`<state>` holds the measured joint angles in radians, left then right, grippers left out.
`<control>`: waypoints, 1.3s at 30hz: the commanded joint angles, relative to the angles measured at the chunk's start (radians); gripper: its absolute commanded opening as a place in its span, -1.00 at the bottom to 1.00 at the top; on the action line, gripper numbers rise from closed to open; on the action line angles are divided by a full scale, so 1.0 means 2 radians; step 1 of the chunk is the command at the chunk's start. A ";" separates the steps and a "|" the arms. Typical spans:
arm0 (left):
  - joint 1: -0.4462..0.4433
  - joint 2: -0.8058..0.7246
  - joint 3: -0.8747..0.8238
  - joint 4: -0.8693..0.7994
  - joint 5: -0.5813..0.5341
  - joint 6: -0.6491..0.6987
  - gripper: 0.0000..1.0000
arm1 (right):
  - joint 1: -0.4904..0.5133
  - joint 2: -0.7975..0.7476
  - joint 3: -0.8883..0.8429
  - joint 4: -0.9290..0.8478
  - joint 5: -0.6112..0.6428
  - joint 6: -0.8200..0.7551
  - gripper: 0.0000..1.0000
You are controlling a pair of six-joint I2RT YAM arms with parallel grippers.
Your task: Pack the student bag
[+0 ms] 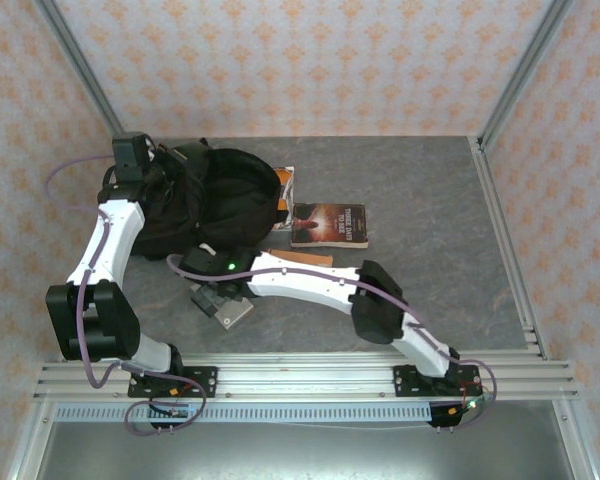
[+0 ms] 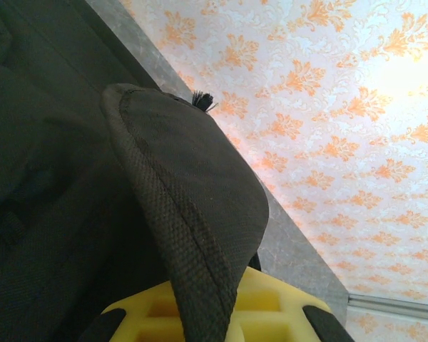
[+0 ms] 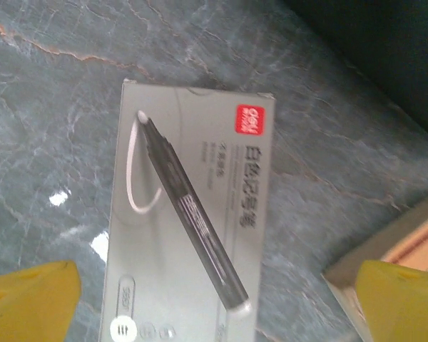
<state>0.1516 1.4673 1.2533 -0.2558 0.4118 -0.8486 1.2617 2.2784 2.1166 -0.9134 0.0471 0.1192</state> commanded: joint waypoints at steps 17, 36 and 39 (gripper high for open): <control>0.009 -0.009 -0.010 0.030 0.015 -0.021 -1.00 | 0.000 0.102 0.087 -0.102 -0.023 0.025 0.98; 0.011 -0.005 -0.011 0.033 0.015 -0.022 -1.00 | 0.000 0.089 0.078 -0.084 -0.068 0.022 0.98; 0.010 -0.004 -0.010 0.033 0.016 -0.022 -1.00 | 0.000 0.084 0.079 -0.083 -0.083 0.026 0.98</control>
<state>0.1600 1.4677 1.2350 -0.2188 0.4374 -0.8825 1.2594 2.4512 2.2730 -1.0618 -0.0937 0.1612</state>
